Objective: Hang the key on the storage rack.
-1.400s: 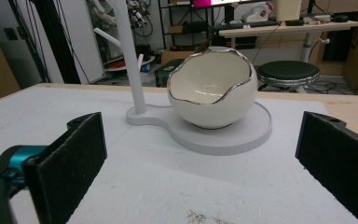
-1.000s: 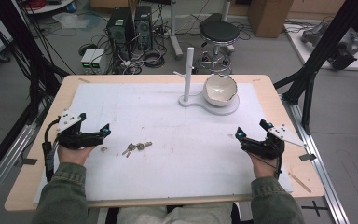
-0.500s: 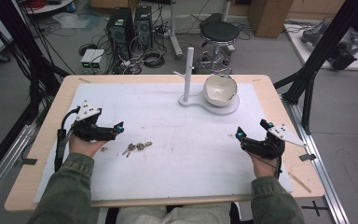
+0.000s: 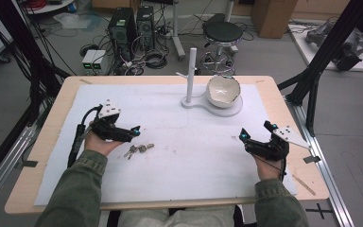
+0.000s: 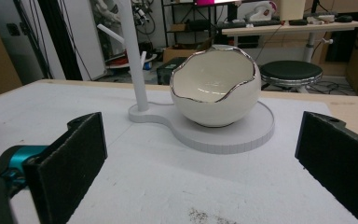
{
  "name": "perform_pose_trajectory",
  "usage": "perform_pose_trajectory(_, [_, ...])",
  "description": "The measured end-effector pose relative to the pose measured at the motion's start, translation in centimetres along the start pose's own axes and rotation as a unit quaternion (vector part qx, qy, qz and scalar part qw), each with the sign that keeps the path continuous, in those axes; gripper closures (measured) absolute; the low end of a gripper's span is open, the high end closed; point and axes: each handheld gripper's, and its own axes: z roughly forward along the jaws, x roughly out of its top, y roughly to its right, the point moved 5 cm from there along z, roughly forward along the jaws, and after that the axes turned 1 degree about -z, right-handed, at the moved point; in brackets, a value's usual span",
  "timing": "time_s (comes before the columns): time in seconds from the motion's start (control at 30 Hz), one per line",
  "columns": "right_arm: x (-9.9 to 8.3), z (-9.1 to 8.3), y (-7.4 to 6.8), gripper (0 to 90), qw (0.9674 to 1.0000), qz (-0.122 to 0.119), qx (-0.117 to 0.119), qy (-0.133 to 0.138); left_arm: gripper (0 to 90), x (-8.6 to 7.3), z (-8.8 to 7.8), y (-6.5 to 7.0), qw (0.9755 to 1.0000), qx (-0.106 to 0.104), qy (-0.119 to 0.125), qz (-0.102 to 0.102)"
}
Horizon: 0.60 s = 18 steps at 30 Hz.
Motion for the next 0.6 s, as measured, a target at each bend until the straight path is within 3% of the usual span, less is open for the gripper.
perform_pose_trajectory(0.13, [0.0, 0.0, 0.0, 0.9, 1.0, -0.001, -0.001, 0.001, 2.7, 0.0, 0.8, 0.6, 0.9999, -0.01, -0.008, -0.003])
perform_pose_trajectory(0.33, [0.0, -0.1, 0.0, 0.9, 1.0, 0.0, 0.001, 0.002, 2.7, -0.6, 2.0, 1.3, 0.9989, -0.018, -0.042, 0.011])
perform_pose_trajectory(0.5, [0.0, -0.1, 0.1, 0.9, 1.0, 0.004, 0.001, 0.001, 2.7, -0.8, 2.5, 1.8, 0.9981, -0.024, -0.055, 0.017])
perform_pose_trajectory(0.6, [0.0, -0.1, 0.0, 0.9, 1.0, 0.005, 0.002, 0.0, 2.7, -0.5, 3.3, 2.8, 0.9967, -0.041, -0.068, 0.019])
